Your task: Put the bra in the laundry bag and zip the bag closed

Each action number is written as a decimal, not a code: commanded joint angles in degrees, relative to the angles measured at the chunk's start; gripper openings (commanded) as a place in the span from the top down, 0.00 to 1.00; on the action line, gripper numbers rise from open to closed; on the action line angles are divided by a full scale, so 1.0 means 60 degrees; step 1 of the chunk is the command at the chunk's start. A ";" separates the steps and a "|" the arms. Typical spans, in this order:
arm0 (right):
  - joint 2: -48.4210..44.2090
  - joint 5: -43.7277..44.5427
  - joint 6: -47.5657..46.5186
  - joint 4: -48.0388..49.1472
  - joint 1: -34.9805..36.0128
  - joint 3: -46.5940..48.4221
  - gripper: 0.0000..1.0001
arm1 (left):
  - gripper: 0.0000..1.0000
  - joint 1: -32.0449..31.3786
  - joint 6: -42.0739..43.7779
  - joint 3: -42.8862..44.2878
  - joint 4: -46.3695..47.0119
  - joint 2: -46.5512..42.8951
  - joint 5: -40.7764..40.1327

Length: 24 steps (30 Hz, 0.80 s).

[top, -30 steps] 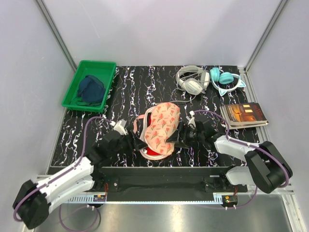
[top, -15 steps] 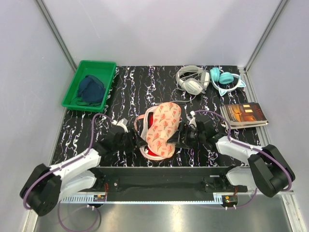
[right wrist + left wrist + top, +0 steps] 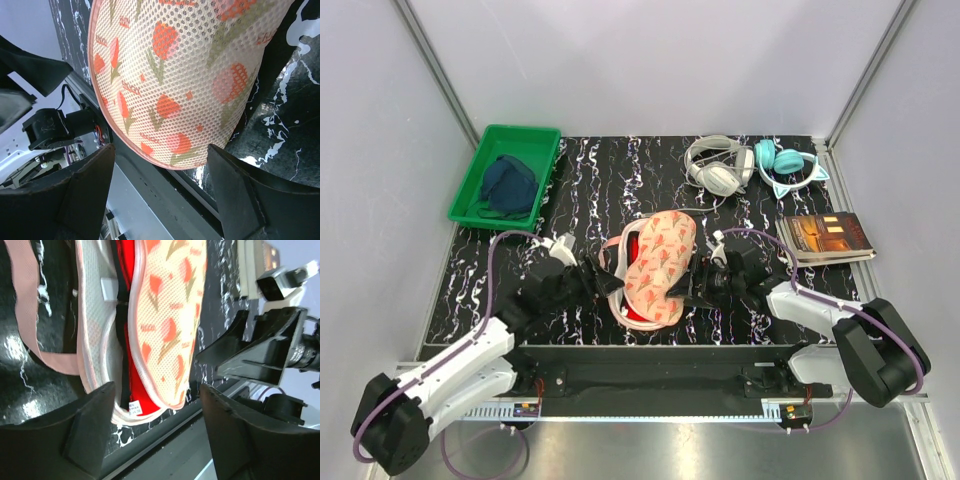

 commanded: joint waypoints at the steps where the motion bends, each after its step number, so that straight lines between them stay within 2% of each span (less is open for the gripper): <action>1: 0.0102 0.0047 -0.0220 0.0081 -0.0038 0.0002 0.18 | 0.24 0.0033 0.0405 0.0590 0.0129 0.0524 -0.0201; 8: 0.0000 0.0280 -0.0191 -0.0050 -0.0067 -0.0042 0.18 | 0.35 0.0033 0.0141 0.0913 0.1651 0.2621 0.0900; 15: 0.0365 0.0325 -0.0235 -0.0065 -0.0184 -0.0071 0.18 | 0.56 0.0048 0.0405 0.1206 0.2196 0.3721 0.1457; 16: 0.0424 0.0281 -0.0249 -0.0065 -0.0184 -0.0056 0.18 | 0.63 0.0077 0.0463 0.1235 0.2181 0.3780 0.1500; 18: 0.0512 0.0222 -0.0264 -0.0051 -0.0184 -0.0013 0.16 | 0.70 0.0121 0.0581 0.1221 0.2254 0.3810 0.1574; 22: 0.0673 0.0120 -0.0352 -0.0051 -0.0169 0.0061 0.14 | 0.90 0.0369 0.0815 0.1162 0.2065 0.3592 0.1691; 23: 0.0688 0.0076 -0.0367 -0.0051 -0.0184 0.0090 0.14 | 1.00 0.0442 0.0960 0.1046 0.1759 0.3402 0.1575; 24: 0.0732 0.0032 -0.0367 -0.0051 -0.0169 0.0090 0.13 | 1.00 0.0516 0.1034 0.0958 0.1640 0.3182 0.1472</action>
